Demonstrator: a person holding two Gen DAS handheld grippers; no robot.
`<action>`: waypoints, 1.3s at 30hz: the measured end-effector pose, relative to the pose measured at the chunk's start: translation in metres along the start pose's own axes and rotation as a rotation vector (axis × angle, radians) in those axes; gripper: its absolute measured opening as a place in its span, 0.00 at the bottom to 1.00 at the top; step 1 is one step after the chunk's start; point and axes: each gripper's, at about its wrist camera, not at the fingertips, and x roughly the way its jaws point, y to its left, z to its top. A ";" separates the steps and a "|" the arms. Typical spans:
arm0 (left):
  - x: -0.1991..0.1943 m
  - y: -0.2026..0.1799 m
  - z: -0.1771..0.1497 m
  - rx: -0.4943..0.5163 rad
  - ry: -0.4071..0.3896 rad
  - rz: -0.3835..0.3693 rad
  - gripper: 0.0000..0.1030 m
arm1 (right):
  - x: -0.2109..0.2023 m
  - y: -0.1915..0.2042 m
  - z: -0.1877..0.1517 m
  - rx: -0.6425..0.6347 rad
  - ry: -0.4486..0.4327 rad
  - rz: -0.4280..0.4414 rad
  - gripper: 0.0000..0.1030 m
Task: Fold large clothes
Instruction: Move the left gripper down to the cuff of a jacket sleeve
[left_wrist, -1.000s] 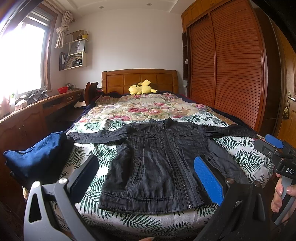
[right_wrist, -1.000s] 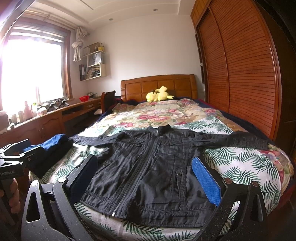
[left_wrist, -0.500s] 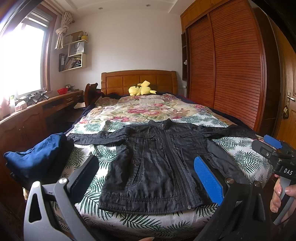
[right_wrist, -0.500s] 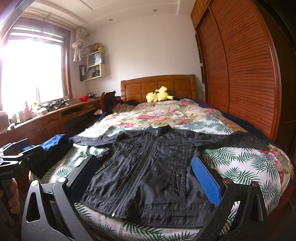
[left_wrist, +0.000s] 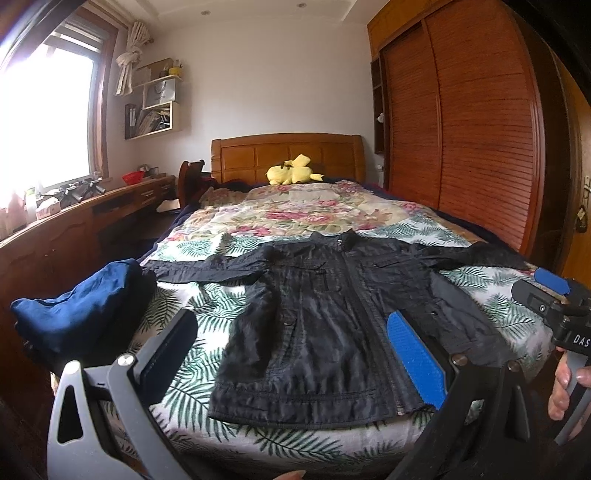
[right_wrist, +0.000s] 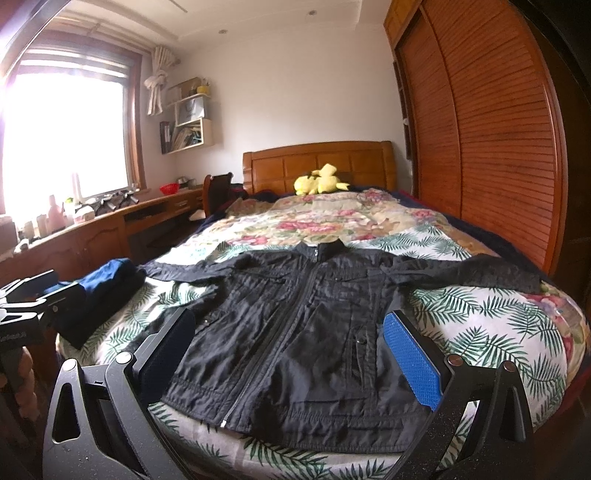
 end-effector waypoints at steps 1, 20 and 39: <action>0.005 0.003 0.000 0.000 0.005 0.005 1.00 | 0.006 0.000 0.000 -0.002 0.006 0.002 1.00; 0.099 0.056 -0.032 -0.044 0.124 0.020 1.00 | 0.139 0.021 0.005 -0.091 0.048 0.105 1.00; 0.215 0.114 0.003 -0.088 0.218 -0.028 1.00 | 0.297 0.027 -0.021 -0.105 0.284 0.214 1.00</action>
